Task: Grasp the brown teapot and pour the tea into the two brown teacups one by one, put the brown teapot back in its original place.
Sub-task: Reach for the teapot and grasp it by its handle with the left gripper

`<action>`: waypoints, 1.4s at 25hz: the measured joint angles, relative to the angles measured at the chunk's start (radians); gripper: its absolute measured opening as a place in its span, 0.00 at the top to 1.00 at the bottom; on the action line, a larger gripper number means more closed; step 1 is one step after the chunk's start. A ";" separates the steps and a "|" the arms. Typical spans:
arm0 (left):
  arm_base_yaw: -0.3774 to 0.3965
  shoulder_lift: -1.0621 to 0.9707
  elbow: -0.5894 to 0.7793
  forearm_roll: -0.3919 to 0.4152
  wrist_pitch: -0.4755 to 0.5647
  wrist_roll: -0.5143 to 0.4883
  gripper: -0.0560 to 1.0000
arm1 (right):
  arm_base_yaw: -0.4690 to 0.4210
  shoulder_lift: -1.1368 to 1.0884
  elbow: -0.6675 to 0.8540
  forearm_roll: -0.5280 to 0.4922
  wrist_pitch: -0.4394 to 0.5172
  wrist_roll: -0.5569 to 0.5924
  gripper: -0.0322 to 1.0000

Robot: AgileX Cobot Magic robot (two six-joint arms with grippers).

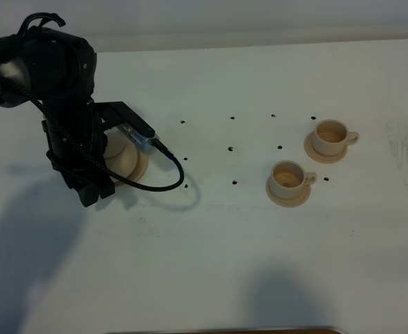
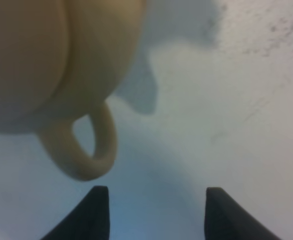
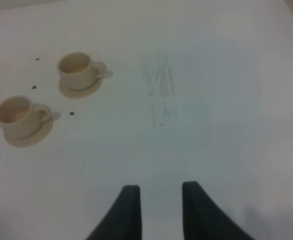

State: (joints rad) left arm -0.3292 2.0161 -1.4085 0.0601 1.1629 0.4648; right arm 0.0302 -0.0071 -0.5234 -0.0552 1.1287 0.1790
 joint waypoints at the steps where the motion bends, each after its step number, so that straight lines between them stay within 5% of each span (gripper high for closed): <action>1: 0.003 0.000 0.000 0.005 0.000 -0.006 0.55 | 0.000 0.000 0.000 0.000 0.000 0.000 0.75; 6: 0.009 0.000 0.000 0.008 -0.002 -0.013 0.55 | 0.000 0.000 0.000 0.000 0.000 -0.001 0.75; 15: -0.008 0.000 0.000 -0.122 -0.011 0.047 0.55 | 0.000 0.000 0.000 0.000 0.000 0.000 0.75; 35: 0.008 0.000 0.000 -0.026 -0.053 -0.088 0.55 | 0.000 0.000 0.000 0.000 0.000 -0.001 0.75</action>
State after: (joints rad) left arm -0.3208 2.0161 -1.4085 0.0343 1.1097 0.3770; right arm 0.0302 -0.0071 -0.5234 -0.0552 1.1287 0.1781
